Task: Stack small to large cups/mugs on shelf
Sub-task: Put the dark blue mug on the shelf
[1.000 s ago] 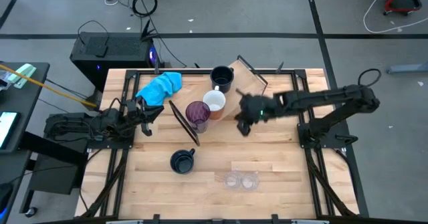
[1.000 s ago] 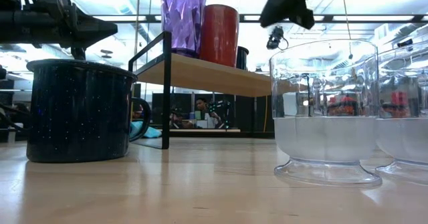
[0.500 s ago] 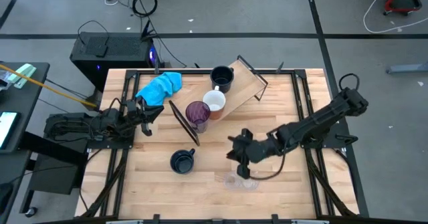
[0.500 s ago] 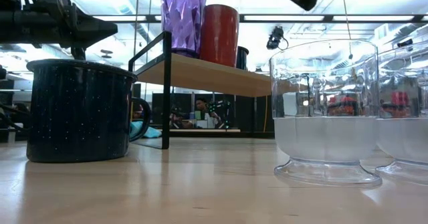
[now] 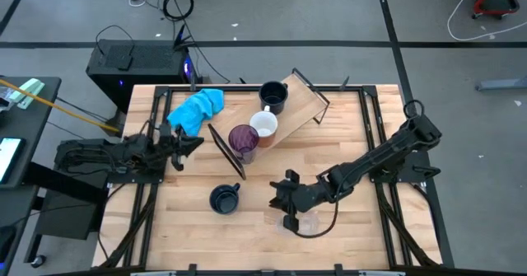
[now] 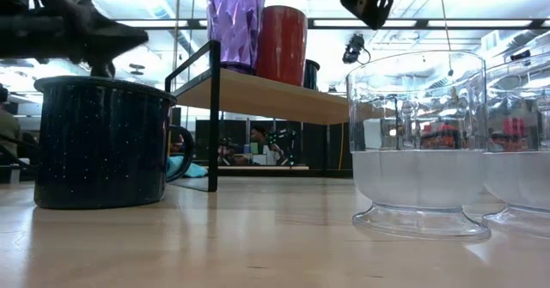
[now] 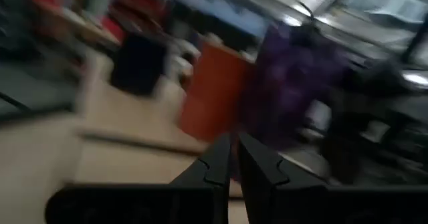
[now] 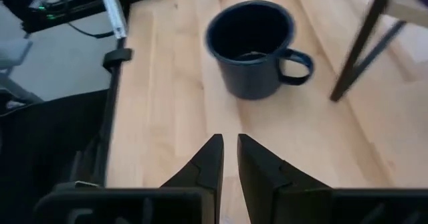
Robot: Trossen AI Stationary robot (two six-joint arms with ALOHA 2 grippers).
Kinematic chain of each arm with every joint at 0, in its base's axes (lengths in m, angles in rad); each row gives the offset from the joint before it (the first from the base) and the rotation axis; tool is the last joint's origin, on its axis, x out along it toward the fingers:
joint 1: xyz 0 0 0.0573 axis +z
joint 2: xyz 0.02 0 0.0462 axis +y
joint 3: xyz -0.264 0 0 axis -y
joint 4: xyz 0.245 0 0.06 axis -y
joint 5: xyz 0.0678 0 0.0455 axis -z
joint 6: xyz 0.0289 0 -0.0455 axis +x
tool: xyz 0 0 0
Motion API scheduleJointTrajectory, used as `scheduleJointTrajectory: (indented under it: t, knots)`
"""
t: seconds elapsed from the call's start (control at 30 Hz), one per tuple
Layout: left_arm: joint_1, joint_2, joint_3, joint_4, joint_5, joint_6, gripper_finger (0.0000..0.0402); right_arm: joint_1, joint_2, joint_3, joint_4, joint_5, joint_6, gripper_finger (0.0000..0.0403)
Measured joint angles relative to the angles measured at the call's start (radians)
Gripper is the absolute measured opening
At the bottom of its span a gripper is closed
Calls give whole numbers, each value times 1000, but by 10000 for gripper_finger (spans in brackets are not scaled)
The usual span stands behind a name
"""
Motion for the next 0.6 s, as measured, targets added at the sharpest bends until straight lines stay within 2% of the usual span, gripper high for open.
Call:
scheduleJointTrajectory:
  t: [0.1,0.2,0.37,0.6]
  knots:
    - [-13,11,7,-25,237,-31,33,13,-5,4,6,0,-8,51]
    - [-44,51,46,-129,363,-57,26,20,-20,4,15,21,-38,51]
    - [-131,169,140,-310,378,-23,15,15,-31,4,39,36,-86,51]
    - [-237,373,226,-396,355,-82,27,-8,-32,9,34,36,-130,51]
